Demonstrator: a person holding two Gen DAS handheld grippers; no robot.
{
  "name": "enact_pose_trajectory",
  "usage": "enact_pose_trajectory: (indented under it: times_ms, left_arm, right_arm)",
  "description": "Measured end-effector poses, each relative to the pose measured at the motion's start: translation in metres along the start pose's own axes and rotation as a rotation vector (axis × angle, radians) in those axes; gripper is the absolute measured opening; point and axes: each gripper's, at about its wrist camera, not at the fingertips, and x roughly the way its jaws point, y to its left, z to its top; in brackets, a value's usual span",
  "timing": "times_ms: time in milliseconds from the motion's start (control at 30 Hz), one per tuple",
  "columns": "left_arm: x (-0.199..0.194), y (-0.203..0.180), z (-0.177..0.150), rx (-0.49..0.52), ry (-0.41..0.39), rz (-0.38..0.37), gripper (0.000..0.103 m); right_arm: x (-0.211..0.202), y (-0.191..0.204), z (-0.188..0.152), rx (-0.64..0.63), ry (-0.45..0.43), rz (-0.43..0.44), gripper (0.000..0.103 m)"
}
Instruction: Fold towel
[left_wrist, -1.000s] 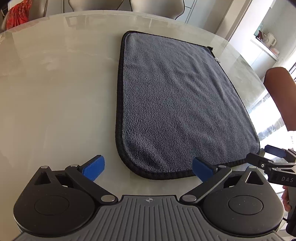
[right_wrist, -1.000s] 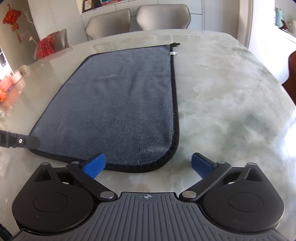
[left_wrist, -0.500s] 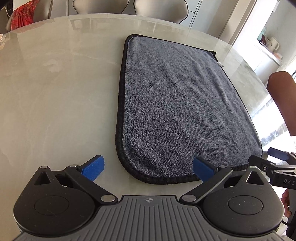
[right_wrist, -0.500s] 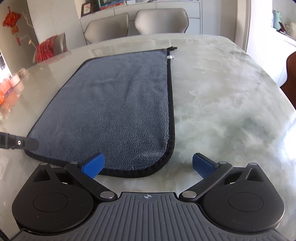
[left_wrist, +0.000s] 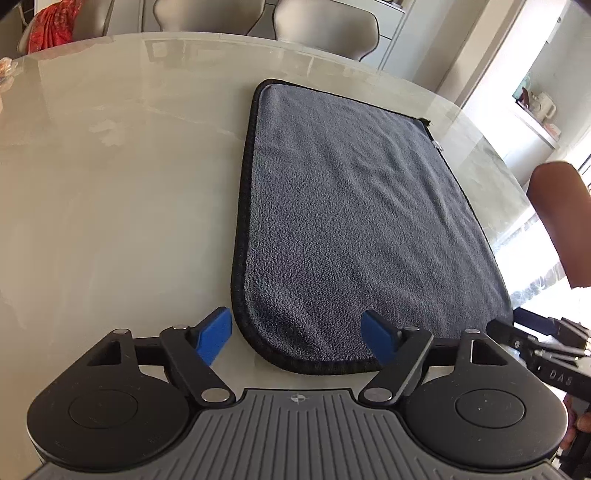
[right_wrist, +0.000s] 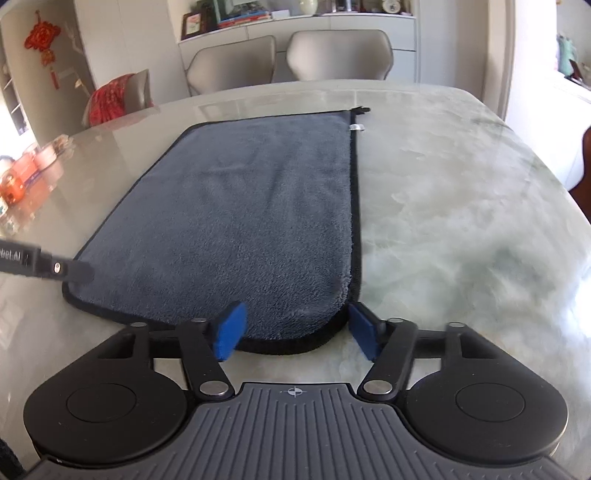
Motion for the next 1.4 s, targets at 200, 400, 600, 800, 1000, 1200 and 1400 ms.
enact_pose_trajectory:
  times_ms: [200,400,600,800,1000,1200,1400]
  left_arm:
    - [-0.002,0.003,0.002,0.009,0.006,-0.001,0.027]
    - [-0.011,0.001,0.011,0.035,-0.051,0.010,0.000]
    - [-0.020,0.003,0.029,0.034,-0.119,0.019,0.000]
    - [-0.021,0.001,0.026,0.079,-0.067,-0.036,0.002]
    - [-0.031,-0.011,0.006,0.287,-0.046,-0.083,0.046]
    - [-0.028,-0.026,-0.004,0.461,-0.039,-0.111,0.054]
    - [-0.012,-0.047,-0.016,0.605,-0.033,-0.080,0.053]
  right_arm:
    - [-0.002,-0.006,0.003,0.052,0.017,0.032,0.014]
    - [-0.013,-0.008,0.016,0.098,-0.021,0.066,0.011]
    - [-0.017,-0.014,0.038,0.164,-0.053,0.128,0.011]
    - [-0.014,-0.011,0.045,0.179,-0.041,0.151,0.011]
    - [-0.013,-0.022,0.056,0.282,-0.042,0.196,0.011]
    - [-0.009,-0.024,0.072,0.331,-0.044,0.236,0.011]
    - [-0.006,-0.023,0.079,0.354,-0.037,0.259,0.011]
